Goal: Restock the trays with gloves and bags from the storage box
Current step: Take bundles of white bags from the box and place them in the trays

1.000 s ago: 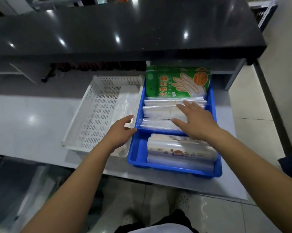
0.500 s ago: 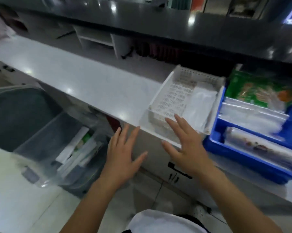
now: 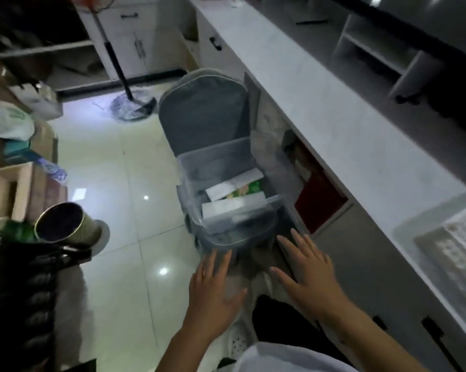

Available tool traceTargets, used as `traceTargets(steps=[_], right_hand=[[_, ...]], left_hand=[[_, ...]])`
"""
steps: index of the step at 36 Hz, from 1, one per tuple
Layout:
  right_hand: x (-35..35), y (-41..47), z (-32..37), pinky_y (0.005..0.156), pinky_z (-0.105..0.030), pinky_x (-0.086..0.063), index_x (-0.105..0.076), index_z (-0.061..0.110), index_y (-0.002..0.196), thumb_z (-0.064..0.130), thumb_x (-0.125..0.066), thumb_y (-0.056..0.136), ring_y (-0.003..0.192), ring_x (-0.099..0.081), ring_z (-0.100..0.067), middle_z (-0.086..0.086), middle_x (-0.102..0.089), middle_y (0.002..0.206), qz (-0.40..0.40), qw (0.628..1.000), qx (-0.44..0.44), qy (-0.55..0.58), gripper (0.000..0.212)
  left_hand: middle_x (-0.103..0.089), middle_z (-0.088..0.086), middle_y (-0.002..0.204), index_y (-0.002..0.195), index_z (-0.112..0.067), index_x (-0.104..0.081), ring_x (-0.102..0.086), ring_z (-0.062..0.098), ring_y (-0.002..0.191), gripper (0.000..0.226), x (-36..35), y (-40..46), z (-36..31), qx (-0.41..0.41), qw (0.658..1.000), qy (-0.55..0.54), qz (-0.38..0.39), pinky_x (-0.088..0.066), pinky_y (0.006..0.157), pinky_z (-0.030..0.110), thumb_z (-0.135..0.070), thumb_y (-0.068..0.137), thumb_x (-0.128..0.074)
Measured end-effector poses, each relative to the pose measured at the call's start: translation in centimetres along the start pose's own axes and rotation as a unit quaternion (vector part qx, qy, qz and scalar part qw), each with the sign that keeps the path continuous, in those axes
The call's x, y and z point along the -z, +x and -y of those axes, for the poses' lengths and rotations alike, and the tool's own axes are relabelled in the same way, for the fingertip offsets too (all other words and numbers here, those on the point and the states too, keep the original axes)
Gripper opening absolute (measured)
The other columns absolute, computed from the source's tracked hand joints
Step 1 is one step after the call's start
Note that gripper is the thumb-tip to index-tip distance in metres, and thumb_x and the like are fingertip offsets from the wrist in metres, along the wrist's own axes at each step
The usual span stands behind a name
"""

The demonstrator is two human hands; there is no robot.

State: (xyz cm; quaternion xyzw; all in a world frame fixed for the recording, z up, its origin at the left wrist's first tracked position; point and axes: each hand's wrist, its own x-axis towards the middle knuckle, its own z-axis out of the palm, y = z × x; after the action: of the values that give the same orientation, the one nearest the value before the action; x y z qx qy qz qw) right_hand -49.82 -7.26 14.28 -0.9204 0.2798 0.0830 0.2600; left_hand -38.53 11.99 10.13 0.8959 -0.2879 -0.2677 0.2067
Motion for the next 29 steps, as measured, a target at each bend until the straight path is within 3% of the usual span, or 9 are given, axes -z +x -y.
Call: traceTargets(steps=[4, 15, 22, 26, 29], right_hand=[[-0.4, 4.8, 1.3, 0.119, -0.05, -0.012, -0.016, 0.046, 0.152, 0.071, -0.038, 0.088, 0.152, 0.002, -0.016, 0.009, 0.0, 0.165, 0.041, 0.999, 0.001, -0.019, 0.073], [0.3, 22.7, 1.6, 0.117, -0.055, -0.013, -0.026, 0.041, 0.15, 0.066, -0.043, 0.089, 0.151, -0.008, -0.019, 0.006, -0.015, 0.164, 0.079, 0.996, -0.008, 0.036, 0.068], [-1.4, 31.0, -3.0, 0.115, -0.059, -0.013, -0.033, 0.034, 0.148, 0.06, -0.045, 0.09, 0.15, -0.01, -0.022, 0.002, -0.017, 0.163, 0.153, 0.983, -0.101, 0.017, 0.065], [-4.0, 32.9, -5.6, 0.112, -0.063, -0.009, -0.039, 0.035, 0.142, 0.056, -0.046, 0.087, 0.148, -0.015, -0.025, 0.001, -0.015, 0.164, 0.172, 0.976, -0.133, -0.006, 0.059], [-5.6, 33.8, -7.0, 0.111, -0.064, -0.008, -0.033, 0.035, 0.147, 0.06, -0.044, 0.088, 0.148, -0.011, -0.026, 0.0, -0.009, 0.165, 0.18, 0.972, -0.148, -0.024, 0.065]], left_hand=[[0.007, -0.007, 0.167, 0.156, -0.043, -0.001, 0.003, 0.021, 0.153, 0.085, 1.0, 1.2, 2.5, 0.055, 0.998, -0.024, 0.01, -0.011, 0.123, 0.041, -0.068, 0.089, -0.046], [0.005, -0.009, 0.167, 0.156, -0.043, -0.006, 0.004, 0.02, 0.153, 0.084, 7.7, 14.0, 4.1, 0.129, 0.99, -0.01, 0.057, -0.009, 0.123, 0.042, -0.066, 0.089, -0.051], [-0.015, -0.004, 0.166, 0.156, -0.038, -0.02, -0.017, 0.016, 0.151, 0.076, 10.6, 26.3, 3.1, 0.086, 0.989, 0.029, 0.12, -0.017, 0.121, 0.034, -0.055, 0.092, -0.058], [-0.034, -0.001, 0.159, 0.153, -0.029, -0.033, -0.034, 0.016, 0.142, 0.067, 9.1, 32.9, 3.4, 0.09, 0.984, 0.003, 0.154, -0.028, 0.111, 0.027, -0.04, 0.094, -0.062], [-0.037, 0.003, 0.157, 0.152, -0.026, -0.036, -0.038, 0.019, 0.14, 0.067, 6.6, 36.9, 4.0, 0.109, 0.974, -0.026, 0.196, -0.03, 0.109, 0.028, -0.034, 0.092, -0.065]])
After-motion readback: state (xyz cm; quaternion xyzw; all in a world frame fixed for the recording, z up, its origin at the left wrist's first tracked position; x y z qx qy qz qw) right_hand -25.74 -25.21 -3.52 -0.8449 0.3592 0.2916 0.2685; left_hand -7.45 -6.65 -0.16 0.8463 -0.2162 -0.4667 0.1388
